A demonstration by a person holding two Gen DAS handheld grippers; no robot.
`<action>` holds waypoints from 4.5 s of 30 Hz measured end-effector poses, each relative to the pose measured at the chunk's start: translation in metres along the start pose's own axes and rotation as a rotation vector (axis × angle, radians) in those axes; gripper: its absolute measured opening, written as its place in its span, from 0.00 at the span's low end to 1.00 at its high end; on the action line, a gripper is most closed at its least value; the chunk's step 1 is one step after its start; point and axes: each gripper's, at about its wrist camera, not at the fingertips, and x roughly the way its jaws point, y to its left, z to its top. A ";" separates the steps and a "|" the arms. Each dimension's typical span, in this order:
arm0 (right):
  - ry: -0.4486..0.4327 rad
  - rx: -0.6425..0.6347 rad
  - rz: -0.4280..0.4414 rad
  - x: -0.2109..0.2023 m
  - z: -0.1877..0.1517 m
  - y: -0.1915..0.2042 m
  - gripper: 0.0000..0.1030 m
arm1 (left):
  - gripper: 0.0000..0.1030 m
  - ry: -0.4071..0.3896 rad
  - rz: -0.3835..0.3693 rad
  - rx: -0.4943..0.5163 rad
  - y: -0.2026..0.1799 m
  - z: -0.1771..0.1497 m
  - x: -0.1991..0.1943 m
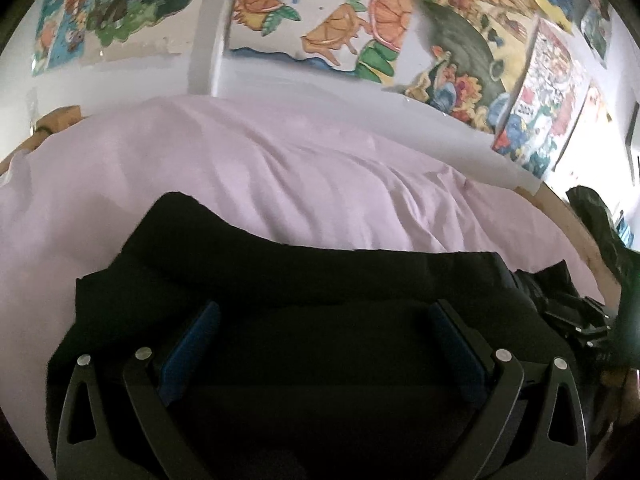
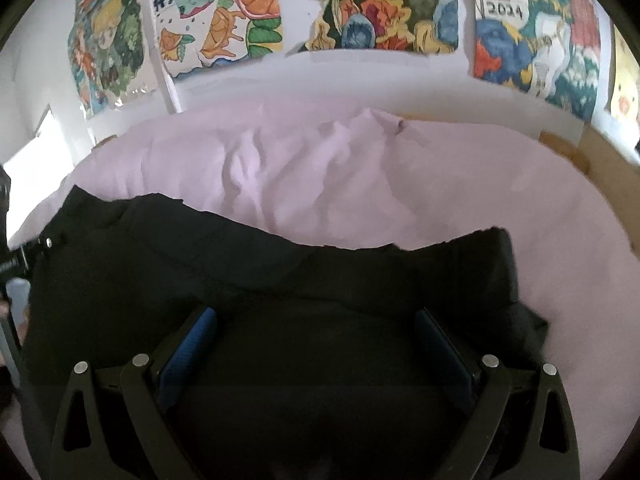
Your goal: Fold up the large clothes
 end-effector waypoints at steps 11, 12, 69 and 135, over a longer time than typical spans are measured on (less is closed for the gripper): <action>0.002 -0.012 0.004 0.007 0.000 0.000 0.99 | 0.99 0.036 -0.019 -0.024 0.010 0.001 0.010; 0.002 -0.012 0.004 0.008 0.000 0.000 0.99 | 0.99 0.036 -0.021 -0.027 0.010 0.001 0.010; 0.092 0.262 0.429 -0.078 -0.063 -0.118 1.00 | 0.99 0.182 -0.095 -0.005 0.099 -0.040 -0.098; 0.125 0.227 0.570 -0.065 -0.074 -0.092 0.61 | 0.94 0.315 -0.054 0.001 0.064 -0.070 -0.074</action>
